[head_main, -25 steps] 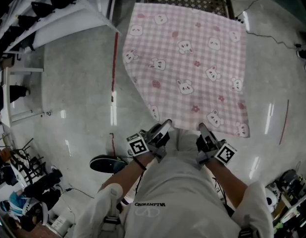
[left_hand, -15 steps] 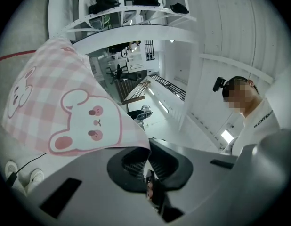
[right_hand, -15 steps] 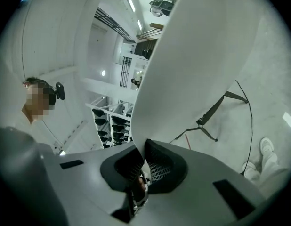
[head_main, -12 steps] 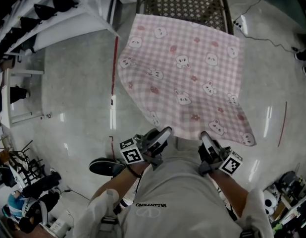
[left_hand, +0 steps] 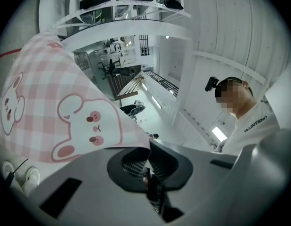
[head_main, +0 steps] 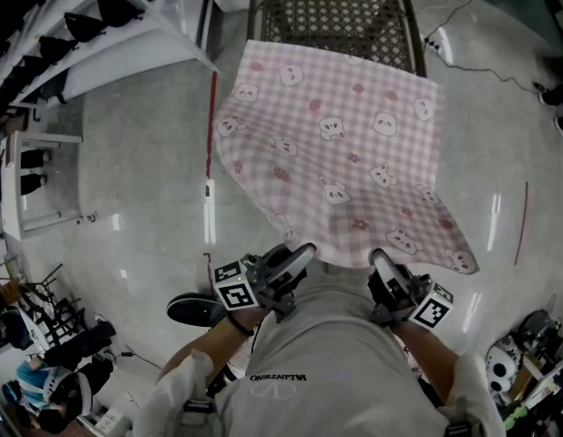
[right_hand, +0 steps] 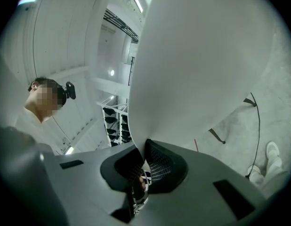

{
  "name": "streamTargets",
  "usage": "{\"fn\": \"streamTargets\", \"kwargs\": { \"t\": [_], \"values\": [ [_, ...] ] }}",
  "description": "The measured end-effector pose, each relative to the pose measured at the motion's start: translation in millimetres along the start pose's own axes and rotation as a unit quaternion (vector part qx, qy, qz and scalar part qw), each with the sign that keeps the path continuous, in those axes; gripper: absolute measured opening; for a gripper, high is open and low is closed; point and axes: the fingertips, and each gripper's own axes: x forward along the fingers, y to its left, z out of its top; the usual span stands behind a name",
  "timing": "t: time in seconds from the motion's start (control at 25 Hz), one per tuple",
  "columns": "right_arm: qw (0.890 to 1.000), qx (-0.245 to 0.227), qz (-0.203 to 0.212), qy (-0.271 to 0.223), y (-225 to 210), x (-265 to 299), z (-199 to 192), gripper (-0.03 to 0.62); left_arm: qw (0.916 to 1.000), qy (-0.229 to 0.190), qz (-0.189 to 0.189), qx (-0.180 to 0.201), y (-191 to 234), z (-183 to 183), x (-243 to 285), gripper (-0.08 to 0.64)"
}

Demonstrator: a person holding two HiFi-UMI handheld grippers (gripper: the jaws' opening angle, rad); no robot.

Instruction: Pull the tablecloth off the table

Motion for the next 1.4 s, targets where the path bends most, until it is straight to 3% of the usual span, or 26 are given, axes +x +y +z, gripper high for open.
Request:
{"fn": "streamTargets", "kwargs": {
  "t": [0.8,1.08,1.4],
  "values": [
    [0.994,-0.050,0.092,-0.002,68.3,-1.0,-0.2,0.018,0.9994,0.016,-0.030,-0.007,-73.2,13.1,-14.7,0.003],
    [0.993,-0.064,0.097,-0.003,83.2,-7.9,-1.4,0.020,0.9986,0.024,-0.041,-0.021,-97.8,7.2,-17.0,0.003],
    [0.995,-0.051,0.087,-0.006,73.0,-3.8,9.2,0.018,0.9983,0.033,-0.045,-0.016,-94.9,10.9,-2.4,0.003]
  ]
}}
